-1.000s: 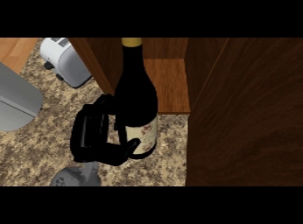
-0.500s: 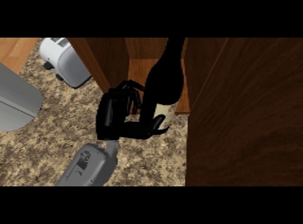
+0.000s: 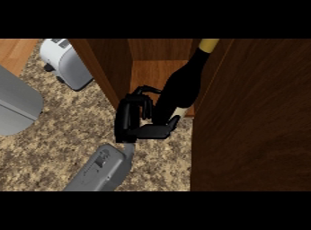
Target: Pick up the wine, place it into the cabinet and close the cabinet
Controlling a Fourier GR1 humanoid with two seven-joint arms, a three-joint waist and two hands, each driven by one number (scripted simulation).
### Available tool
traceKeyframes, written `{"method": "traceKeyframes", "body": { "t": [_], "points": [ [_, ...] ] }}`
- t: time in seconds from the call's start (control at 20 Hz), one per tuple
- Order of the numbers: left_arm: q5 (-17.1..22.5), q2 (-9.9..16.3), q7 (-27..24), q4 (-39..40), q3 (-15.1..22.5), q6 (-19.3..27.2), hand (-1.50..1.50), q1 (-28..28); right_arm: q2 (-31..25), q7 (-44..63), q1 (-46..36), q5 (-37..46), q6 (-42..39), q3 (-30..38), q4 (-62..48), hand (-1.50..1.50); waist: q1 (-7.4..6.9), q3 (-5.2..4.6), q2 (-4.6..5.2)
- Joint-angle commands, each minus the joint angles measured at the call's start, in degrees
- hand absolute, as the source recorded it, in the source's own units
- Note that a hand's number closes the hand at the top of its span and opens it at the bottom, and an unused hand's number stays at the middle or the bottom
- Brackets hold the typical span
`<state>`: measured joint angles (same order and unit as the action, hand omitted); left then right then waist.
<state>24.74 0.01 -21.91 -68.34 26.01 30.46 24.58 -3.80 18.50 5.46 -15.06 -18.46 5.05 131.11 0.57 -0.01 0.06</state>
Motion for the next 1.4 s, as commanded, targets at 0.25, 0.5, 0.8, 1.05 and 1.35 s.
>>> {"method": "traceKeyframes", "body": {
  "t": [0.25,0.5,0.8,1.05,1.35],
  "points": [
    [9.3,0.0,-9.9,14.9,0.0,-2.6,1.50,4.4,-2.5,3.4,-2.3,-5.4,0.3,4.3,0.7,-1.50,0.30,-0.02,0.09],
    [9.5,0.0,-9.6,15.9,0.4,-2.8,1.50,4.6,-2.6,6.7,-7.3,-3.1,2.9,2.3,0.2,-1.50,-0.09,-0.02,0.03],
    [20.2,0.0,-15.8,22.1,0.2,-6.6,1.50,6.9,0.1,1.0,-0.7,-0.8,0.3,0.1,-0.3,-1.50,0.50,-0.02,0.11],
    [18.8,0.0,-13.8,22.3,-1.1,-8.9,1.50,8.5,0.4,-2.9,-1.7,-0.1,-0.8,1.4,-5.3,-1.50,-0.06,0.00,0.01],
    [24.2,0.0,-20.8,34.3,-0.1,-14.8,1.50,12.3,0.4,0.5,-3.0,-0.9,0.7,0.2,-3.4,-1.50,0.48,-0.03,0.15]
  ]
}}
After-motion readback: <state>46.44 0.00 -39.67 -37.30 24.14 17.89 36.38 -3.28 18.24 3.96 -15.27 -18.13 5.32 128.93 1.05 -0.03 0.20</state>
